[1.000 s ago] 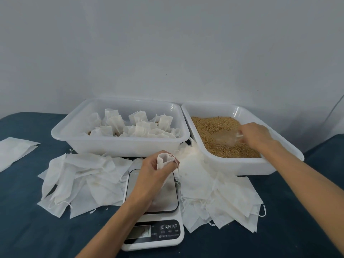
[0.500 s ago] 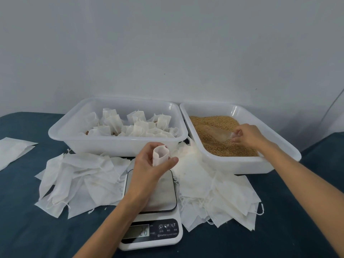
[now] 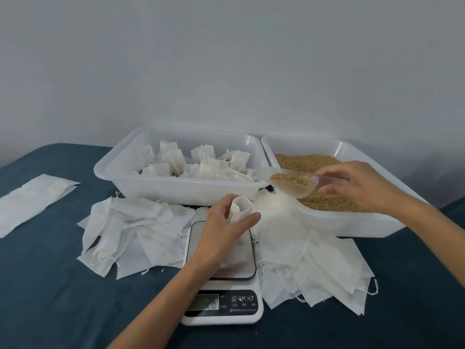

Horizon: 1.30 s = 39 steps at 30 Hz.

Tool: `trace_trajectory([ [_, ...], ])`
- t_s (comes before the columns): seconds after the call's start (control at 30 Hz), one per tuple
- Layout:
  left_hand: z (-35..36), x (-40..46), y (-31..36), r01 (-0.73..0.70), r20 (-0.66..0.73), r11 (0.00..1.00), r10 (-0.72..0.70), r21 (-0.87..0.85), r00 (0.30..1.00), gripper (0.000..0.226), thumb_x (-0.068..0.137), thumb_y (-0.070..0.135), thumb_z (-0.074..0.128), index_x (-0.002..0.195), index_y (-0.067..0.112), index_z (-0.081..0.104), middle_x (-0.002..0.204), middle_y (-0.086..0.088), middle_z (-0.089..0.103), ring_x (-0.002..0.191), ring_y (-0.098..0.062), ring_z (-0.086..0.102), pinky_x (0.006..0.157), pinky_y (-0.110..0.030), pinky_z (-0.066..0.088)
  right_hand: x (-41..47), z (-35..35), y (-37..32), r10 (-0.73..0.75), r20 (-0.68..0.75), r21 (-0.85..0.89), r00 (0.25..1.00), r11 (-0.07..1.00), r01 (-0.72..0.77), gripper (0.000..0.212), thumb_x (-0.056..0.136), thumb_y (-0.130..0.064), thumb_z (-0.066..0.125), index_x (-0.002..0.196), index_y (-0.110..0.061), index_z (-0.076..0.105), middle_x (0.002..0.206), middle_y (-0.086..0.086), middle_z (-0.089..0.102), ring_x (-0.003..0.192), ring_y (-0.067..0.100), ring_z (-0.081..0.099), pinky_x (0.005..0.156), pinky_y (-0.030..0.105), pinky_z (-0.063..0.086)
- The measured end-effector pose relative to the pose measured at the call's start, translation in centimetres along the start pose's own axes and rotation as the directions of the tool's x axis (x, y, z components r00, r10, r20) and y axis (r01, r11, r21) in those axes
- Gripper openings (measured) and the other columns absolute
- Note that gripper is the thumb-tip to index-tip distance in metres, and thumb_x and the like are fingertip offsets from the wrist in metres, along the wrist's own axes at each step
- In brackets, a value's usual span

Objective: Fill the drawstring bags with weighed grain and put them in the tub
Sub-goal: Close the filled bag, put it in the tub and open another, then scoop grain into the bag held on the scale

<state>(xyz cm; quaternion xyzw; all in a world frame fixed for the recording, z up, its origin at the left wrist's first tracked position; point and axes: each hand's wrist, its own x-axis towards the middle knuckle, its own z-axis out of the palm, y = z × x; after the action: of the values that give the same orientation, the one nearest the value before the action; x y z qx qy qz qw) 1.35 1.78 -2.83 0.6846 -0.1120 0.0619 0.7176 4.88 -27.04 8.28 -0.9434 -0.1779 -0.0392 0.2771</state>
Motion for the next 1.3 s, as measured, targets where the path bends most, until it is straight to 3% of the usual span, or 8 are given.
trace_trajectory([
  [0.13, -0.1, 0.0, 0.0, 0.004, -0.022, 1.000, -0.004, 0.010, 1.000, 0.018, 0.088, 0.019, 0.083, 0.095, 0.013, 0.068, 0.077, 0.008, 0.061, 0.069, -0.007, 0.053, 0.060, -0.017, 0.044, -1.1, -0.4, -3.0, -0.130, -0.017, -0.022, 0.991, 0.991, 0.129, 0.035, 0.083, -0.013, 0.079, 0.103, -0.041, 0.073, 0.102, -0.036, 0.068, 0.098, -0.019, 0.061, 0.080, -0.003, 0.039],
  [0.23, -0.2, 0.0, -0.1, -0.005, -0.016, 1.000, 0.006, 0.009, 1.000, 0.017, 0.090, 0.018, 0.081, 0.090, 0.014, 0.065, 0.073, 0.009, 0.059, 0.067, -0.009, 0.051, 0.059, -0.018, 0.043, -1.1, -0.8, -4.0, -0.160, -0.030, -0.105, 0.987, 0.982, 0.156, 0.035, 0.083, -0.009, 0.080, 0.110, -0.031, 0.076, 0.100, -0.027, 0.072, 0.095, -0.020, 0.060, 0.079, -0.005, 0.037],
  [0.4, -0.1, 0.0, -0.2, -0.025, -0.008, 1.000, 0.025, 0.016, 1.000, 0.015, 0.089, 0.018, 0.082, 0.091, 0.013, 0.067, 0.072, 0.013, 0.061, 0.065, -0.005, 0.052, 0.058, -0.016, 0.043, -0.6, -1.2, -4.8, -0.182, 0.005, -0.324, 0.983, 0.930, 0.174, 0.037, 0.084, -0.017, 0.079, 0.117, -0.033, 0.074, 0.095, -0.014, 0.067, 0.091, 0.004, 0.061, 0.079, 0.011, 0.040],
  [0.6, 0.0, -0.1, -0.1, -0.066, 0.017, 0.997, 0.066, 0.050, 0.998, 0.013, 0.087, 0.018, 0.080, 0.089, 0.015, 0.068, 0.081, -0.002, 0.068, 0.073, -0.010, 0.057, 0.068, -0.024, 0.047, -0.2, -0.9, -5.0, -0.246, 0.002, -0.409, 0.969, 0.884, 0.226, 0.039, 0.083, -0.018, 0.081, 0.117, -0.035, 0.074, 0.090, -0.014, 0.066, 0.088, 0.012, 0.060, 0.077, 0.031, 0.047],
  [0.73, 0.1, -0.1, 0.0, -0.089, 0.042, 0.995, 0.087, 0.049, 0.995, 0.010, 0.087, 0.014, 0.079, 0.094, 0.019, 0.073, 0.084, 0.012, 0.073, 0.077, -0.005, 0.063, 0.071, -0.014, 0.045, 0.0, -0.6, -5.2, -0.251, -0.004, -0.443, 0.968, 0.868, 0.223, 0.038, 0.085, -0.021, 0.079, 0.120, -0.033, 0.073, 0.091, -0.009, 0.066, 0.090, 0.018, 0.060, 0.080, 0.041, 0.049],
  [0.97, 0.2, -0.1, 0.1, -0.095, 0.038, 0.995, 0.094, 0.028, 0.995, 0.017, 0.086, 0.009, 0.081, 0.097, 0.019, 0.074, 0.085, 0.016, 0.073, 0.078, -0.003, 0.064, 0.072, -0.013, 0.047, 0.0, -0.5, -6.0, -0.277, -0.015, -0.479, 0.961, 0.846, 0.236, 0.037, 0.085, -0.016, 0.078, 0.120, -0.026, 0.074, 0.092, 0.001, 0.068, 0.090, 0.027, 0.061, 0.082, 0.046, 0.049],
  [1.3, 0.0, 0.0, 0.0, -0.080, 0.058, 0.997, 0.079, 0.018, 0.995, 0.020, 0.080, 0.024, 0.083, 0.094, 0.026, 0.069, 0.082, 0.018, 0.070, 0.077, -0.003, 0.064, 0.072, -0.013, 0.047, 0.0, -0.5, -7.0, -0.338, -0.025, -0.536, 0.941, 0.799, 0.273, 0.034, 0.085, -0.012, 0.078, 0.119, -0.019, 0.075, 0.094, 0.006, 0.070, 0.085, 0.030, 0.061, 0.086, 0.049, 0.047],
])
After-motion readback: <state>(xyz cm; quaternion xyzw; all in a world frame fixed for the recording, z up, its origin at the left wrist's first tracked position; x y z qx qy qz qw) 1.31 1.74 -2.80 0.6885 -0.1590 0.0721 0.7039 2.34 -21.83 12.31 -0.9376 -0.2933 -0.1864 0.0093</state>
